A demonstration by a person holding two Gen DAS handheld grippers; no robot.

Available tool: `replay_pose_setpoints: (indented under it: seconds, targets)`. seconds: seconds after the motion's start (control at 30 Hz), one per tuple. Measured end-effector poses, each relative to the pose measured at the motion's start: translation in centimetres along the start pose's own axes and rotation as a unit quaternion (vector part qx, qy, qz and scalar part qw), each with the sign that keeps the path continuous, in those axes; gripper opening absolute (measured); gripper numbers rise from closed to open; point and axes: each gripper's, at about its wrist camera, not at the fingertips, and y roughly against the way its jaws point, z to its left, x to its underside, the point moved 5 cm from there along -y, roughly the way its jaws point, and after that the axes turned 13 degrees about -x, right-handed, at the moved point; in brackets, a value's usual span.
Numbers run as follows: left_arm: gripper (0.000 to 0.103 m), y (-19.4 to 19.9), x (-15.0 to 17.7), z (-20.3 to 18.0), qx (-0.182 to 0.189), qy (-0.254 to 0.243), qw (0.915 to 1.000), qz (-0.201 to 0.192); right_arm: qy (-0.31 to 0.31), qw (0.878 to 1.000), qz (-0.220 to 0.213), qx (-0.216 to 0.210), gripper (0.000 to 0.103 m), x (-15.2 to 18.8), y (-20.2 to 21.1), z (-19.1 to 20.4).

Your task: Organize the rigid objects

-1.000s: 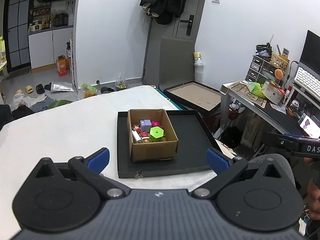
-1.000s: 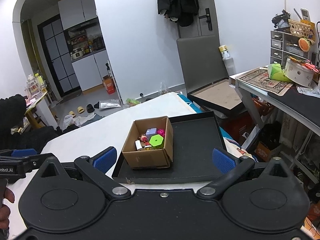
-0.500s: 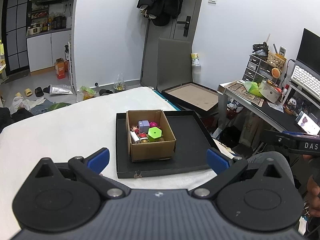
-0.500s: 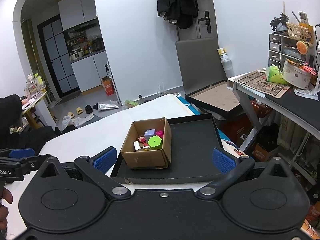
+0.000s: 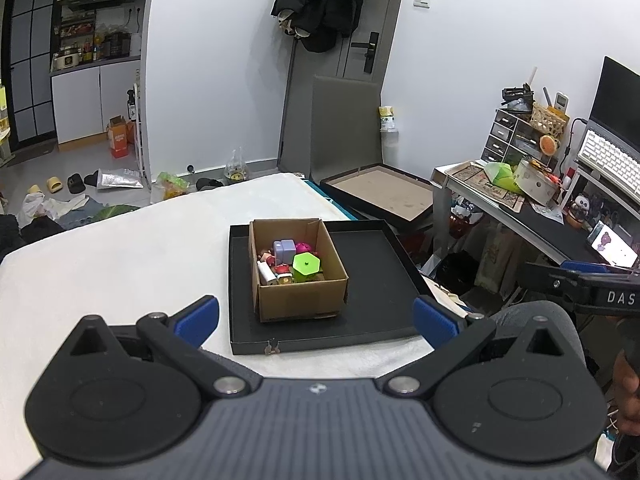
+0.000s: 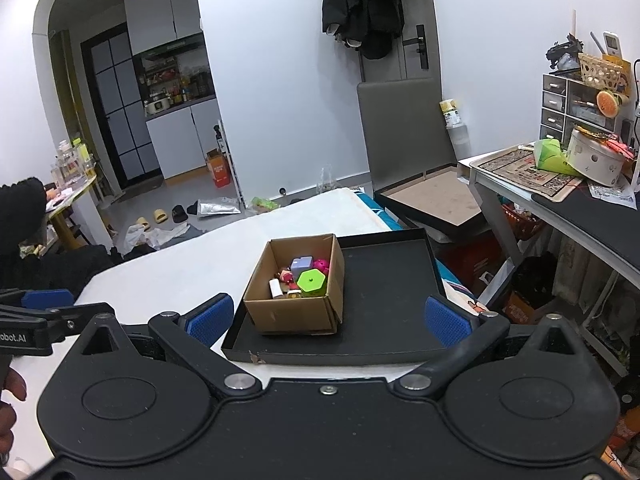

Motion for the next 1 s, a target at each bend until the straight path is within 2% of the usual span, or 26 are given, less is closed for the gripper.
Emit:
replay_pose_setpoints:
  seconds: [0.13, 1.0]
  targets:
    - [0.102, 0.03, 0.05, 0.02, 0.0, -0.001, 1.0, 0.0, 0.01, 1.0, 0.002, 0.015, 0.103, 0.2, -0.1, 0.12]
    - [0.102, 0.04, 0.59, -0.18, -0.001, -0.01, 0.9999, 0.004, 0.0, 1.0, 0.0, 0.029, 0.103, 0.28, 0.27, -0.22]
